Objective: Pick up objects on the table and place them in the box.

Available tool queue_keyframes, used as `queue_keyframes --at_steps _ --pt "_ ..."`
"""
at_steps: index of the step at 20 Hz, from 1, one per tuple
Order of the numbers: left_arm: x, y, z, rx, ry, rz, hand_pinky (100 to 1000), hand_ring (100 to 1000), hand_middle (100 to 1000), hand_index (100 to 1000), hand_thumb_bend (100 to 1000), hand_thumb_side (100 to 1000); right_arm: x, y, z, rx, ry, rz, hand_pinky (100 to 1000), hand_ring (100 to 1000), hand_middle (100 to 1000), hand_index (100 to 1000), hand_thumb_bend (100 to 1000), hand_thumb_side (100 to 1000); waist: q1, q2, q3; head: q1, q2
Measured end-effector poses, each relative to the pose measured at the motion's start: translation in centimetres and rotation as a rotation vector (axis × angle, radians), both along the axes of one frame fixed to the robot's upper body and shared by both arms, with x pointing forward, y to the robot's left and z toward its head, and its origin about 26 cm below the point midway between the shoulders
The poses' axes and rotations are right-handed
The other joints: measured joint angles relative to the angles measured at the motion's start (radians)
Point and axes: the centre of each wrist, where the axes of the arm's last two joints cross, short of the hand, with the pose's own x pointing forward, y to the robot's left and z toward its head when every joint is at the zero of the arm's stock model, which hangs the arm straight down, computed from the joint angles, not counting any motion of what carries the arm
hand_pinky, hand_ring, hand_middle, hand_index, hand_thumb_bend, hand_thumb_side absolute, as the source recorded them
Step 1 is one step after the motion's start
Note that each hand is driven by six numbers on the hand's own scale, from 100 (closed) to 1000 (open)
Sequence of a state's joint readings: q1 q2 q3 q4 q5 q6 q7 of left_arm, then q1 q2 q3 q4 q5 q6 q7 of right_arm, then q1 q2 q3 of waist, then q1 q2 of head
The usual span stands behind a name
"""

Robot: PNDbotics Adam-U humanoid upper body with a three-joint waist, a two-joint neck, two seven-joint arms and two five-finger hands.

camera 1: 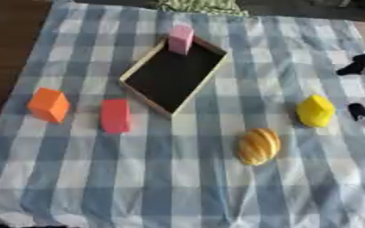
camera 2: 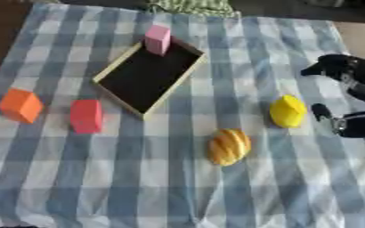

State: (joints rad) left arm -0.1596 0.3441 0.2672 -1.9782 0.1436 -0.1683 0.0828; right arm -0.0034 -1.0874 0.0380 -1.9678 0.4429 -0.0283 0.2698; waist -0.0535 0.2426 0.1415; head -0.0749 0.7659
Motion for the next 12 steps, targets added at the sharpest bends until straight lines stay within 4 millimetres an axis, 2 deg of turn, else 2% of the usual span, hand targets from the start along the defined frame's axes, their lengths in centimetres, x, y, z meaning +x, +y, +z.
queue_keyframes --at_steps 2,9,12 --pt "0.0 0.0 0.0 -0.001 0.001 -0.001 787 755 645 789 100 627 0.3 -0.1 -0.1 -0.001 0.019 -0.003 942 1000 845 940 100 254 0.002 0.0 0.0 -0.003 0.0" --pt "0.2 -0.2 0.0 -0.001 -0.004 -0.015 787 756 645 789 100 628 1.7 -0.5 -1.0 0.019 0.074 -0.032 952 1000 855 954 100 205 0.013 0.004 0.007 -0.014 0.0" --pt "0.3 -0.1 -0.1 -0.001 -0.001 -0.018 787 756 645 789 100 628 2.4 -0.9 -1.5 0.029 0.091 -0.054 952 1000 860 955 100 236 0.015 0.01 0.009 -0.017 0.0"
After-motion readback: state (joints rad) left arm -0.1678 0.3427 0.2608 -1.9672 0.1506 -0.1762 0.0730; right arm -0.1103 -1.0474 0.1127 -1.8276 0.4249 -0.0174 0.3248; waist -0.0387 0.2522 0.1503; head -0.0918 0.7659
